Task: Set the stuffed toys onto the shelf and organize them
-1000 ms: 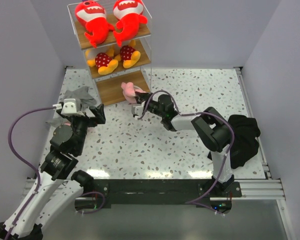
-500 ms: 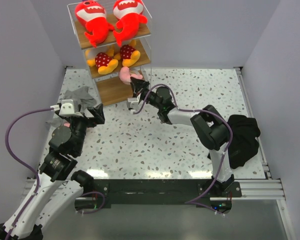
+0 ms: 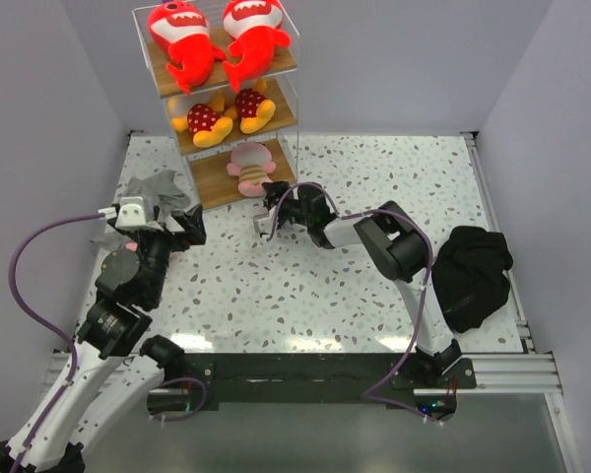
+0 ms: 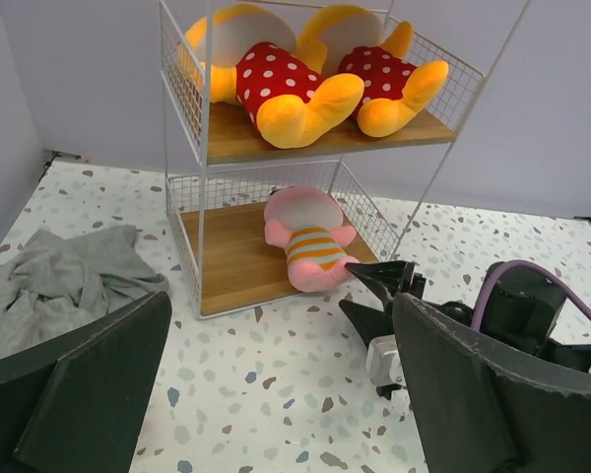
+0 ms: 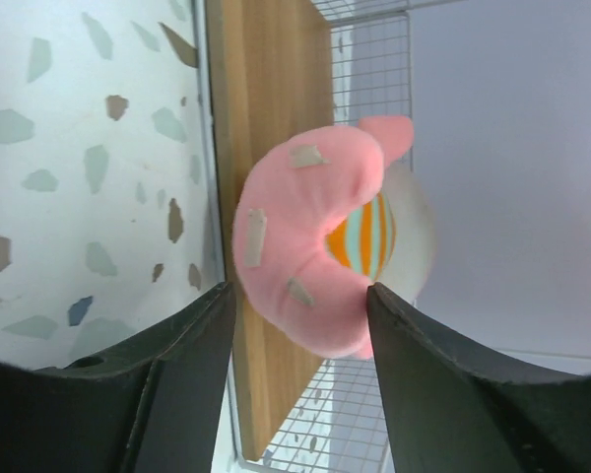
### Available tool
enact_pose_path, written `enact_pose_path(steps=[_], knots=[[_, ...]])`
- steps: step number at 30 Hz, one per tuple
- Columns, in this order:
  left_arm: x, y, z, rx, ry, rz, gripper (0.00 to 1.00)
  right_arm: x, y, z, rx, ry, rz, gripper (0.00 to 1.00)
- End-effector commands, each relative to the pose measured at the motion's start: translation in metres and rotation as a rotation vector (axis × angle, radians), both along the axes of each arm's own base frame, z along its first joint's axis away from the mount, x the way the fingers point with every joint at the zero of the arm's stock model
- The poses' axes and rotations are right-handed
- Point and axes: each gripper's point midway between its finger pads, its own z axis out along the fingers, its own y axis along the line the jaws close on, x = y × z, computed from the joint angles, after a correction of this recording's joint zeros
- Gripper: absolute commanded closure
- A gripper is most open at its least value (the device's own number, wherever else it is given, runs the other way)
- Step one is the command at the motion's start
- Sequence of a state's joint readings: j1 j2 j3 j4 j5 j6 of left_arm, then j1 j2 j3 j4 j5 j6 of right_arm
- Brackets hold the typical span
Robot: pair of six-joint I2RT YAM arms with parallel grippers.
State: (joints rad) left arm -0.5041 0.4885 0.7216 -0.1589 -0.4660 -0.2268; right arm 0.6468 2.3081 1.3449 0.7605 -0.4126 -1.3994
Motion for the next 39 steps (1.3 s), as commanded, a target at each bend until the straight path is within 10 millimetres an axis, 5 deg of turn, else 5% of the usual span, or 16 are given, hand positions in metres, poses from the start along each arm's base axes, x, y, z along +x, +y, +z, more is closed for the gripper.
enact_pose_path(steps=[1, 12, 16, 25, 39], knots=[[-0.001, 0.002, 0.004, -0.036, -0.019, 0.009, 0.0, 0.007, -0.003, 0.031, 0.021, 0.047, -0.014, 0.37], [-0.001, 0.003, 0.003, -0.033, -0.017, 0.013, 0.0, 0.021, 0.006, 0.037, 0.113, 0.109, -0.047, 0.46], [-0.001, 0.003, 0.002, -0.031, -0.016, 0.015, 0.0, 0.034, 0.004, 0.033, 0.124, 0.105, -0.083, 0.71], [0.0, 0.004, 0.001, -0.027, -0.014, 0.021, 0.0, 0.055, -0.006, 0.033, 0.14, 0.117, -0.128, 1.0], [0.002, 0.006, -0.002, -0.018, -0.003, 0.037, 0.0, 0.072, -0.023, 0.044, 0.193, 0.127, -0.21, 1.0]])
